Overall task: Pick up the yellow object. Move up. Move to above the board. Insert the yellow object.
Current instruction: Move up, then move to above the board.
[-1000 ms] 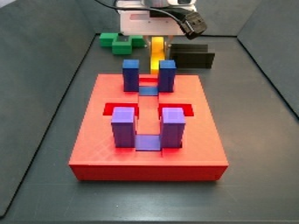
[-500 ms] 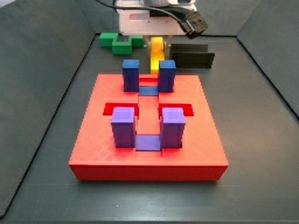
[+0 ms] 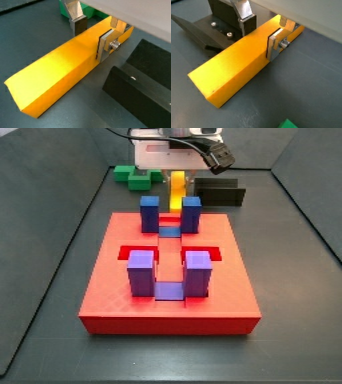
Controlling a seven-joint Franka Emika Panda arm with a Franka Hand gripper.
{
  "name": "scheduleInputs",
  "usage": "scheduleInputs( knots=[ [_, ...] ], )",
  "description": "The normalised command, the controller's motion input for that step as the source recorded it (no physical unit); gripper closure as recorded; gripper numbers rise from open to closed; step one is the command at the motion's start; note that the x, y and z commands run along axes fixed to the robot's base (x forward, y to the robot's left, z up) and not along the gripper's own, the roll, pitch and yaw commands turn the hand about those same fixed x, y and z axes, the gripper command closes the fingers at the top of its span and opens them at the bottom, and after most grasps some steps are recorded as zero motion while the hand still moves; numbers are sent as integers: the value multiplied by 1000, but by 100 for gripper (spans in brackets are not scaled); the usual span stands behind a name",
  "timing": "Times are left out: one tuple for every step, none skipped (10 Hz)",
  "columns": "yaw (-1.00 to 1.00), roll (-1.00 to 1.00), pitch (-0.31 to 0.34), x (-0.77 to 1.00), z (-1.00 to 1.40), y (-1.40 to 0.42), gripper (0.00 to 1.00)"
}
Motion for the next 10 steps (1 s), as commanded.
scheduleInputs(
  knots=[
    [44, -12, -18, 63, 870, -8, 100],
    [49, -24, 41, 7, 688, -19, 100],
    [30, -38, 26, 26, 263, -7, 100],
    [0, 0, 0, 0, 1400, 0, 100],
    [-11, 1, 25, -20, 1400, -1, 100],
    [-9, -9, 32, -39, 1400, -4, 100],
    [-7, -33, -5, -11, 1400, 3, 100],
    [-5, -49, 37, 5, 1400, 0, 100],
    [-11, -55, 58, -12, 1400, -1, 100],
    [-11, -60, 53, -12, 1400, 3, 100]
  ],
)
